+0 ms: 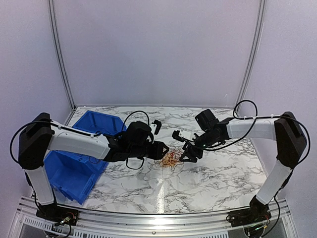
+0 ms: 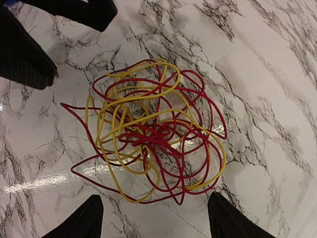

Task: Untangle the cables

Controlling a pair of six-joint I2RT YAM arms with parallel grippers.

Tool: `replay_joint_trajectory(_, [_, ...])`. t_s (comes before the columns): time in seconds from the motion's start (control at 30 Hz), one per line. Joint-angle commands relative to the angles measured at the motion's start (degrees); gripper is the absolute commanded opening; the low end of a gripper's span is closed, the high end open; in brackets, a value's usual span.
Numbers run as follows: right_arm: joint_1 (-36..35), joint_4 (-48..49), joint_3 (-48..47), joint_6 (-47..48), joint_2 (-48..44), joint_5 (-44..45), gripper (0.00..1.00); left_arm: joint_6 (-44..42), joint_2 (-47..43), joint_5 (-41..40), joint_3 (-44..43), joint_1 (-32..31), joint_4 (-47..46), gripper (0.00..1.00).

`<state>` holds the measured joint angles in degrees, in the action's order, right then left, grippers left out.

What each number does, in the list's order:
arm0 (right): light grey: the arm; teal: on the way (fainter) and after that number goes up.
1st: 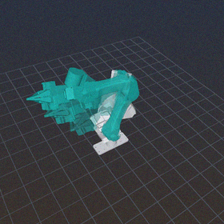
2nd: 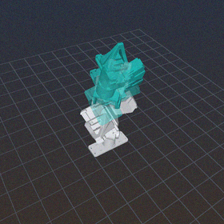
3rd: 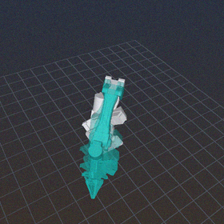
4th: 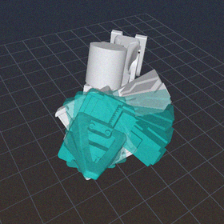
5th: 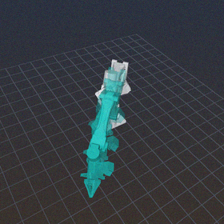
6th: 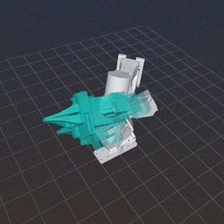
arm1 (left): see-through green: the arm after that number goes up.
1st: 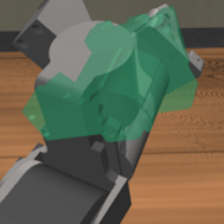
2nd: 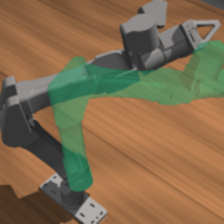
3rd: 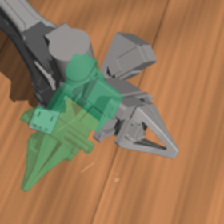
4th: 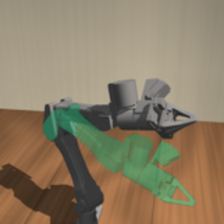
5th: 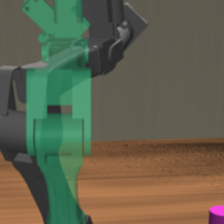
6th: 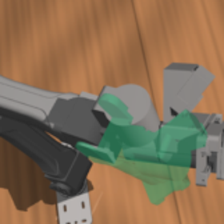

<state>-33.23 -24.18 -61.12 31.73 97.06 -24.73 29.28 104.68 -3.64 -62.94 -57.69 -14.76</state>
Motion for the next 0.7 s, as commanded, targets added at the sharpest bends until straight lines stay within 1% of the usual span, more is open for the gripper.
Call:
replay_joint_trajectory(0.0, [-0.3, 1.5, 0.1, 0.9, 0.2, 1.6, 0.73, -7.5, 4.1, 1.2, -5.9, 0.4, -2.4, 0.44])
replay_joint_trajectory(0.07, [-0.3, 1.6, 0.3, 1.2, 0.7, 2.3, 0.73, -11.5, 5.9, 3.2, -7.6, 1.5, -1.4, 0.44])
replay_joint_trajectory(0.13, [-0.3, 1.5, 0.4, 1.4, 1.4, 3.0, 0.73, -14.0, 7.8, 6.9, -9.4, 3.1, 0.8, 0.44])
replay_joint_trajectory(0.23, [-0.1, 1.3, 0.3, 1.7, 1.8, 3.2, 0.73, -17.7, 9.0, 11.5, -9.8, 4.8, 1.4, 0.44])
replay_joint_trajectory(0.37, [-0.1, 0.9, 0.3, 2.1, 1.4, 2.7, 0.73, -21.8, 11.0, 12.3, -12.6, 5.4, 4.6, 0.39])
replay_joint_trajectory(0.67, [0.4, 0.6, 0.2, 2.5, 1.4, 2.7, 0.73, -22.0, 17.1, 14.2, -18.8, 6.3, 6.6, 0.32])
